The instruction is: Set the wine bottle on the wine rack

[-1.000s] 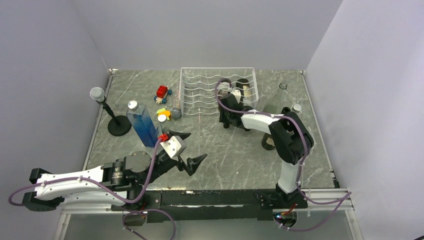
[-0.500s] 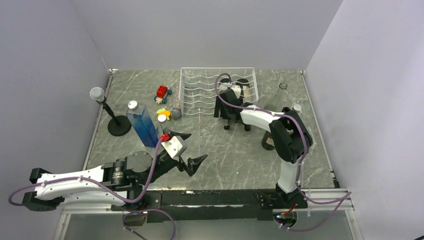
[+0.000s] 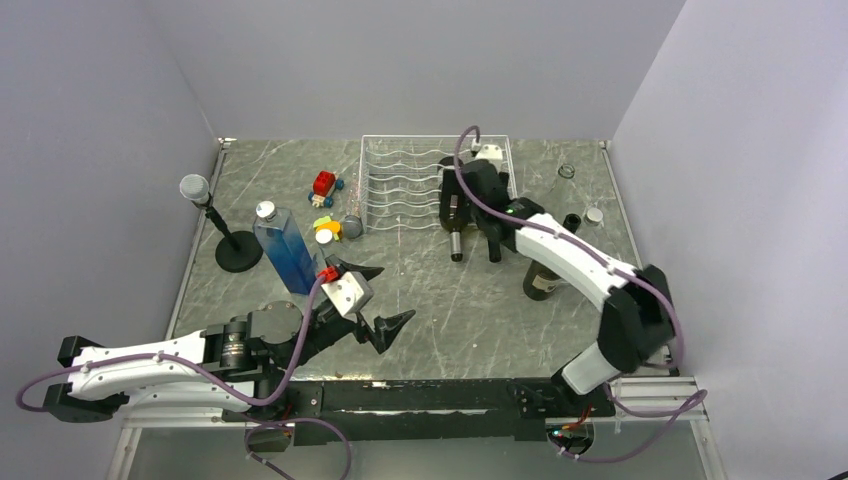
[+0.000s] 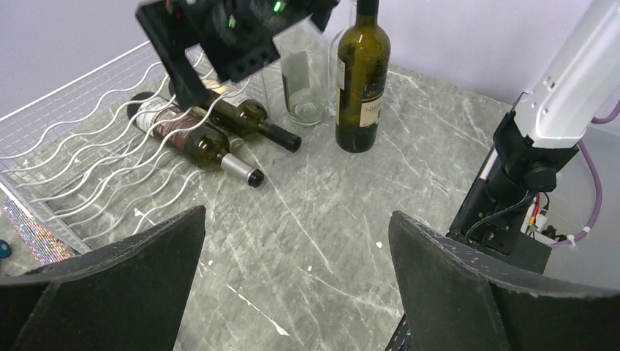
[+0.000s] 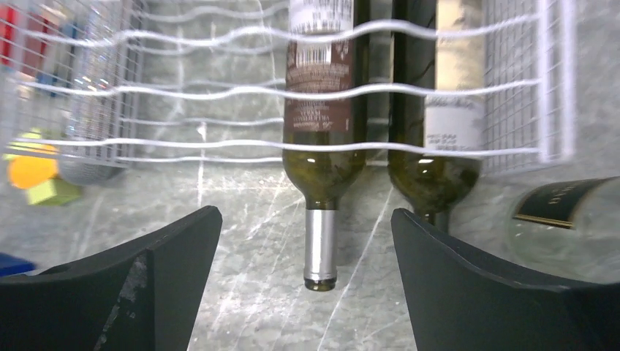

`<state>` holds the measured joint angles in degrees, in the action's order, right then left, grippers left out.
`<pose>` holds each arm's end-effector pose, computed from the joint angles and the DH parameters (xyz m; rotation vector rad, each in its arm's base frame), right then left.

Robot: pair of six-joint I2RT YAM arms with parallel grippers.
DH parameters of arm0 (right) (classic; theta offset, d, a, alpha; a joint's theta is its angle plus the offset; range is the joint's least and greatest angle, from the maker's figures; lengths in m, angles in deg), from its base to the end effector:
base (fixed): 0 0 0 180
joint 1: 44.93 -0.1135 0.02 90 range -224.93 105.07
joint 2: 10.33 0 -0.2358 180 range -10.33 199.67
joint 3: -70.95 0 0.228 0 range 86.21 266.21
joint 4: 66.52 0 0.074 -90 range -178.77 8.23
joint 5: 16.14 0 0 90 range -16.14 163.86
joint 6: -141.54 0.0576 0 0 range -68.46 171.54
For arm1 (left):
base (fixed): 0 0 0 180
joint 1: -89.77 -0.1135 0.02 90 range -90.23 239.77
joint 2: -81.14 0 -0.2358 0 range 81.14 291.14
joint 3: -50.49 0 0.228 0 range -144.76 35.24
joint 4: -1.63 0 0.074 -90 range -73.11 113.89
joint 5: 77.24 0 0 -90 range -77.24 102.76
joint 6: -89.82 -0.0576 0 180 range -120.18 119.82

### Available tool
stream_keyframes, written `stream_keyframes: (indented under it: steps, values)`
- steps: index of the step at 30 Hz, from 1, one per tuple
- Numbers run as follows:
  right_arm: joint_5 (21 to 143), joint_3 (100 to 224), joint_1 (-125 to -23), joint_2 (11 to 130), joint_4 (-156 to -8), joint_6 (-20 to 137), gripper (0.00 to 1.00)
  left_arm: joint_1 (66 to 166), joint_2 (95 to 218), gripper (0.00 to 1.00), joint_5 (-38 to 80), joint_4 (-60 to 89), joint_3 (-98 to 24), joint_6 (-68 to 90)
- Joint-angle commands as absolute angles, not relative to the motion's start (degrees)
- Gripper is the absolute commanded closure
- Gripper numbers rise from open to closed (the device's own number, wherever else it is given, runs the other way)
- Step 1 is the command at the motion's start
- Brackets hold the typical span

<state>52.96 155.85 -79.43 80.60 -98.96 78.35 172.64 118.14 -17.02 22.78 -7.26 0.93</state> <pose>0.3006 0.1817 0.2458 0.0476 2.1969 0.1914 0.0493 -0.1640 0.3353 0.7148 1.4599 -0.7335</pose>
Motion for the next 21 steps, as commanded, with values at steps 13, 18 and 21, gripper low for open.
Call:
stream_keyframes:
  steps: [13, 18, 21]
  values:
    - [39.7, 170.0, -76.4, 57.0, -120.1, 64.4, 0.07, 172.8, 119.8, 0.01, -15.1, 21.0, -9.0, 0.5]
    - [41.5, 171.3, -69.0, 56.8, -122.8, 64.1, 0.1, 172.8, 120.1, 0.01, -20.4, 19.2, -8.8, 1.3]
    - [44.2, 172.3, -64.2, 58.3, -124.8, 65.2, 0.11, 172.8, 120.1, 0.01, -24.1, 19.0, -9.1, 2.3]
